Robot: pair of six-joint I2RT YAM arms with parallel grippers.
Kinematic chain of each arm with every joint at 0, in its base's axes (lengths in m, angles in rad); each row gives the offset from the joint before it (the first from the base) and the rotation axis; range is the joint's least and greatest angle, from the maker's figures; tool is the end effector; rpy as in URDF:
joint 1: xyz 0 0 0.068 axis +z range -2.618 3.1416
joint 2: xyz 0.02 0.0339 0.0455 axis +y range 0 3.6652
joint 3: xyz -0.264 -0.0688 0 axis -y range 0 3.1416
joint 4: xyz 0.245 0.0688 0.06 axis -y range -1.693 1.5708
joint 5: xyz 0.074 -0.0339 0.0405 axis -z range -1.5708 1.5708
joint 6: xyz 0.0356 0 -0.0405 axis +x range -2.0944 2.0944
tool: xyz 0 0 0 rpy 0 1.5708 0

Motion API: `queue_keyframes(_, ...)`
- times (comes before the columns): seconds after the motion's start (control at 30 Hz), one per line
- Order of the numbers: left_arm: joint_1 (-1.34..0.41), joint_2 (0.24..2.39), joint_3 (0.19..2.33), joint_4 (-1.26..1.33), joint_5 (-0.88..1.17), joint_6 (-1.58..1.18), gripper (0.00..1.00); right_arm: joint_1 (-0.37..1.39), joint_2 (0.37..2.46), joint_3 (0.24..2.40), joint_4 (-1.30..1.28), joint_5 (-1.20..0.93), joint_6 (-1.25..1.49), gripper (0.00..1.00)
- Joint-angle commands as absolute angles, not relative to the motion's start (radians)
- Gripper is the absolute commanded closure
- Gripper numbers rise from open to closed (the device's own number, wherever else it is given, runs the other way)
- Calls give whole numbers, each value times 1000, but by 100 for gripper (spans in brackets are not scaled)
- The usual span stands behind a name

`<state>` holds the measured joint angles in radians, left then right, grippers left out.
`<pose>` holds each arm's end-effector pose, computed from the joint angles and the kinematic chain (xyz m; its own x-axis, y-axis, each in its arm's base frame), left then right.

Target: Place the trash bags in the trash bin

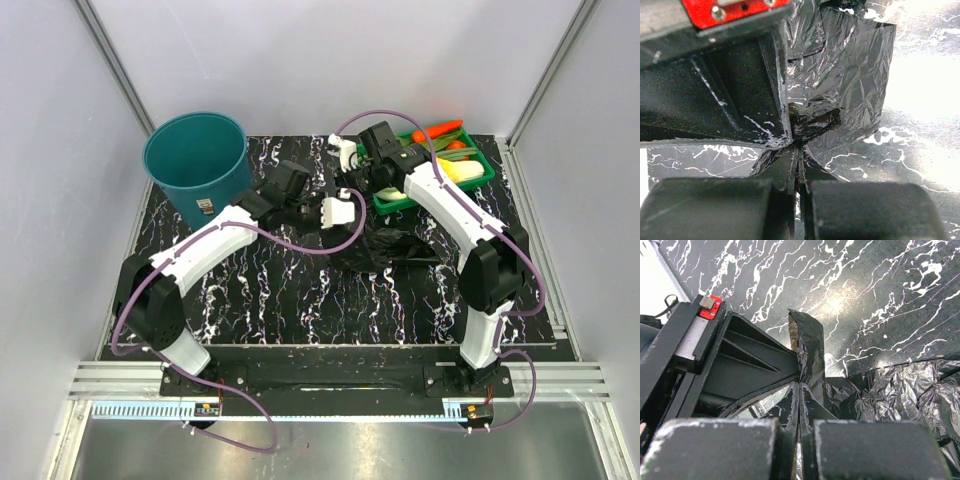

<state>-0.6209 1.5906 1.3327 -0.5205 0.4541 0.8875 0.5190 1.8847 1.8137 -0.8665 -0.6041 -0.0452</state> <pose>0.2779 -0.2180 0.2986 0.2419 0.6838 -0.6884 0.9333 0.0300 0.3577 0.3471 0.2216 0.3238 -0.6676 -0.4242 -0.6119 -0.7310 0.5293 0.4307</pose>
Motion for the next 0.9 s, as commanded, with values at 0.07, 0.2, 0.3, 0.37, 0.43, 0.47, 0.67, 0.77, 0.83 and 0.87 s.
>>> queue_keyframes(0.07, -629, 1591, 1348, -475, 433, 874, 100, 488, 1881, 1858, -865, -574, -31, 100)
queue_keyframes(0.2, -627, 1580, 1419, -598, 417, 867, 100, 468, 1873, 1864, -864, -480, -29, 100)
queue_keyframes(0.3, -629, 1574, 1474, -699, 396, 859, 100, 453, 1867, 1867, -858, -417, -26, 100)
queue_keyframes(0.37, -629, 1560, 1486, -741, 379, 859, 100, 445, 1861, 1862, -853, -376, -26, 100)
queue_keyframes(0.43, -629, 1555, 1497, -790, 371, 865, 100, 440, 1856, 1862, -853, -335, -31, 100)
queue_keyframes(0.47, -629, 1549, 1502, -813, 371, 867, 100, 439, 1853, 1862, -848, -299, -34, 100)
queue_keyframes(0.67, -629, 1540, 1517, -914, 310, 903, 100, 434, 1818, 1847, -816, -149, -74, 100)
queue_keyframes(0.77, -626, 1536, 1514, -930, 252, 923, 100, 428, 1798, 1853, -813, -144, -97, 100)
queue_keyframes(0.83, -624, 1534, 1522, -930, 249, 925, 100, 428, 1784, 1855, -815, -233, -97, 100)
queue_keyframes(0.87, -626, 1535, 1523, -924, 252, 922, 100, 428, 1778, 1850, -810, -295, -94, 100)
